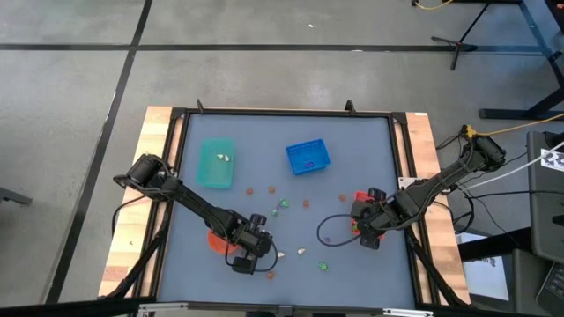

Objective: Sort Halloween decoration
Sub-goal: Put the white skull toy into the green bin

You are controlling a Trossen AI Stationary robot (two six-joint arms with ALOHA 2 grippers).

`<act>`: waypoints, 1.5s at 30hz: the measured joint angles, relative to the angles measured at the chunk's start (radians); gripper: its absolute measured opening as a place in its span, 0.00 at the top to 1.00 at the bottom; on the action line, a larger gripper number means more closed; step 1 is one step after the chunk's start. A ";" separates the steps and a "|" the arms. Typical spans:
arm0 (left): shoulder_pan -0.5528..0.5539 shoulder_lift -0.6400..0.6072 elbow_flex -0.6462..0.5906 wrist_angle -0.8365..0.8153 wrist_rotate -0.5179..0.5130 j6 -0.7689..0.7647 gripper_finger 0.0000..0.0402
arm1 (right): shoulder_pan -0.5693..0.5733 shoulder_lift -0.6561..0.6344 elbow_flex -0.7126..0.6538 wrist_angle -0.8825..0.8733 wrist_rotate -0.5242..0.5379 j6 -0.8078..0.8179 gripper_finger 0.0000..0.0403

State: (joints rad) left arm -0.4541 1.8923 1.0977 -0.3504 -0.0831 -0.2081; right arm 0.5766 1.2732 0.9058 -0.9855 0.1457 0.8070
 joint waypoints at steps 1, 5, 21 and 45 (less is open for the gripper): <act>0.000 0.000 0.000 0.000 -0.001 0.000 0.90 | 0.000 0.000 0.000 0.000 0.000 0.000 0.53; 0.000 0.000 0.000 0.000 -0.001 0.000 0.91 | 0.000 0.000 0.000 0.000 0.000 0.000 0.53; 0.020 -0.087 0.000 0.000 -0.004 -0.001 0.91 | 0.000 0.000 0.000 0.000 0.000 0.000 0.53; 0.461 -0.654 0.000 -0.751 -0.195 -0.034 0.91 | 0.000 0.000 0.000 0.013 0.003 0.000 0.53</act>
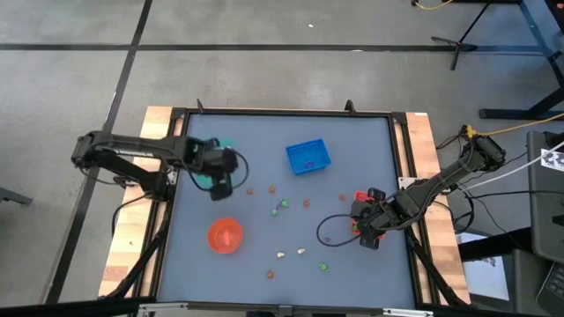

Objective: Sort Halloween decoration
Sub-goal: Put the white skull toy into the green bin, then put the orange pumpkin toy into the orange bowl

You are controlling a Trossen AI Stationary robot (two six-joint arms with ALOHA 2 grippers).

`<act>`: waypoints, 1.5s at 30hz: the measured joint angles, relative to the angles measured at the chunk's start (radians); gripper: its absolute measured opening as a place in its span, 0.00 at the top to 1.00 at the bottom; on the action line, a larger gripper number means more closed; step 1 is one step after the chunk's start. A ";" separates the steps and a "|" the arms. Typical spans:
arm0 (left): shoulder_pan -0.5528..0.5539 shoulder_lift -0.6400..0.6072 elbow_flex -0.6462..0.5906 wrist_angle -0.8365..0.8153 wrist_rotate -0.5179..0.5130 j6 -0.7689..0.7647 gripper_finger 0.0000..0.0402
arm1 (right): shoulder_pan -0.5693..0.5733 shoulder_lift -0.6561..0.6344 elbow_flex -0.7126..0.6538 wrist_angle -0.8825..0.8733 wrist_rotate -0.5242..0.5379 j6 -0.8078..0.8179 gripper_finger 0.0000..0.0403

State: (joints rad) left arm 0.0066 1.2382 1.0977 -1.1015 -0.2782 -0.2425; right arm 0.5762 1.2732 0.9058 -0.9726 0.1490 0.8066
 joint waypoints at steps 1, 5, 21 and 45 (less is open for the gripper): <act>0.018 -0.002 0.000 -0.028 -0.010 0.000 0.91 | 0.000 0.000 0.000 0.001 0.000 0.000 0.53; 0.095 0.005 0.000 -0.104 -0.028 0.008 0.91 | 0.000 0.000 0.000 0.003 0.000 0.000 0.53; 0.299 0.019 -0.001 -0.111 -0.008 0.064 0.91 | 0.000 0.000 0.000 0.005 0.000 0.000 0.53; 0.343 0.019 -0.001 -0.091 0.023 0.006 0.73 | 0.000 0.000 0.000 0.005 0.000 0.000 0.53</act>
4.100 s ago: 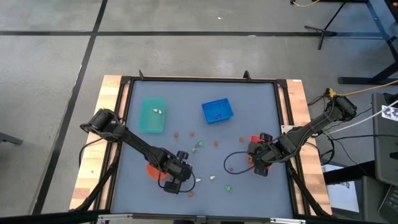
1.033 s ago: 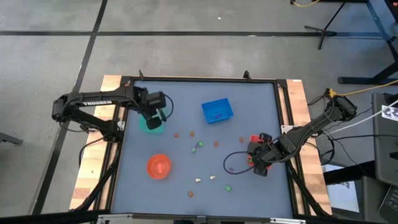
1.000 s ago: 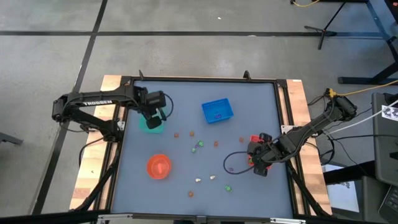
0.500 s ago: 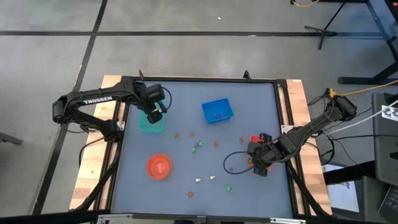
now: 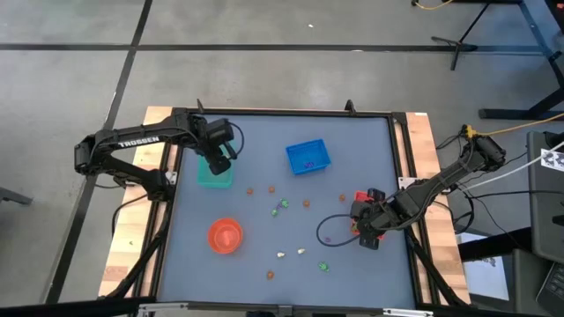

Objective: Sort Halloween decoration
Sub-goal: Put the orange pumpkin toy into the orange bowl

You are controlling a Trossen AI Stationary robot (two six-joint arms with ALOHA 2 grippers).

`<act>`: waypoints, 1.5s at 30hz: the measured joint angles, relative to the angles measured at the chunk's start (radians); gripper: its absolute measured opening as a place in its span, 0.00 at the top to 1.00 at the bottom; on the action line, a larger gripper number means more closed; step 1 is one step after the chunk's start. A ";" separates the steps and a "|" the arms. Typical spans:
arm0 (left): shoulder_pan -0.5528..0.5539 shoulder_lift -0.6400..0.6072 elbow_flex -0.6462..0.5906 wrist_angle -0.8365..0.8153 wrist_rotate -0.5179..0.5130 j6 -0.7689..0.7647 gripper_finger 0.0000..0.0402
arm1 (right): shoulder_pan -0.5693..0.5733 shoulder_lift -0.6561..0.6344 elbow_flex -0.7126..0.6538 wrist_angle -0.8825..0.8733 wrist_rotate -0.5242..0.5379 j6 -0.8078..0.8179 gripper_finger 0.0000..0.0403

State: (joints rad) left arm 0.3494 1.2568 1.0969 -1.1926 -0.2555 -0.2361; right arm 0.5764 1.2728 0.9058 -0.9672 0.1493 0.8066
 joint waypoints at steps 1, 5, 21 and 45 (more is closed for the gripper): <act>-0.004 0.000 0.000 0.015 0.015 -0.001 0.72 | 0.000 0.000 0.000 0.000 0.000 0.000 0.53; -0.036 0.000 0.000 0.113 0.094 -0.007 0.69 | 0.000 0.000 0.000 0.000 0.000 0.000 0.53; -0.259 0.050 0.000 0.582 0.119 -0.019 0.55 | 0.000 0.000 0.000 0.001 0.000 0.000 0.53; -0.344 0.512 0.000 0.787 0.096 0.220 0.55 | 0.000 0.000 0.000 0.001 0.086 0.000 0.53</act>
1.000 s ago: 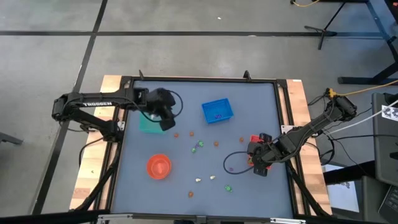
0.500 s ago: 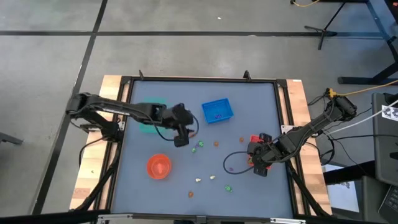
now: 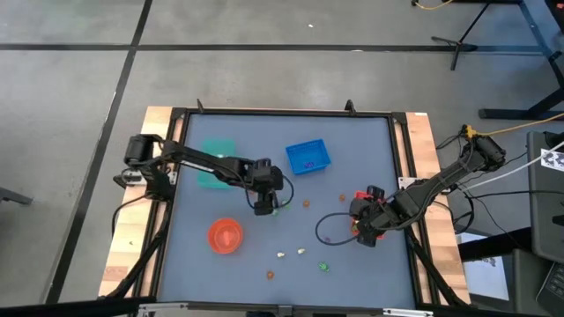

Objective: Sort Halloween decoration
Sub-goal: Put the orange pumpkin toy into the orange bowl

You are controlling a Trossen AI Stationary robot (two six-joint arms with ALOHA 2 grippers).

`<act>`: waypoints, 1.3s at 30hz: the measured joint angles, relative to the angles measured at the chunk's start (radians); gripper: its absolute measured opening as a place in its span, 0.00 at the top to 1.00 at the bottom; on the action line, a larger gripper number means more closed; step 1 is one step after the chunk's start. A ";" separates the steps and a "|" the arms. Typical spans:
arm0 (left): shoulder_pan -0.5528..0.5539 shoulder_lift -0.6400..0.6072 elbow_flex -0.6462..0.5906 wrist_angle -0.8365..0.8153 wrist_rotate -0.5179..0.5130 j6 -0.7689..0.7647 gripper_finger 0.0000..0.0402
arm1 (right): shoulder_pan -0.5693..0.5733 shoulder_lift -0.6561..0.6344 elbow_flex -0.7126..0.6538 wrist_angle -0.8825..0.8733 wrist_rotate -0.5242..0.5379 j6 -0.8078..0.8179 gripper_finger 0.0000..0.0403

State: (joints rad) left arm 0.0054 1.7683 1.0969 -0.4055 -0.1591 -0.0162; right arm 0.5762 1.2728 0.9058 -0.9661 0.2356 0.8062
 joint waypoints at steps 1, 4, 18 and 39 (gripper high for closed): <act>0.004 0.014 0.000 -0.001 0.000 0.000 0.55 | 0.000 0.000 0.000 0.000 0.000 0.000 0.53; 0.017 0.049 0.000 -0.001 0.000 0.000 0.55 | 0.000 0.000 0.000 0.000 0.000 0.000 0.53; 0.053 0.079 0.000 -0.001 0.056 -0.008 0.55 | 0.000 0.000 0.000 0.000 0.000 0.000 0.53; 0.061 0.111 0.000 0.004 0.073 -0.008 0.55 | 0.000 0.000 0.000 0.001 0.000 0.000 0.53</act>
State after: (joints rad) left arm 0.0662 1.8798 1.0973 -0.4014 -0.0863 -0.0238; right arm 0.5765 1.2728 0.9054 -0.9651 0.2352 0.8066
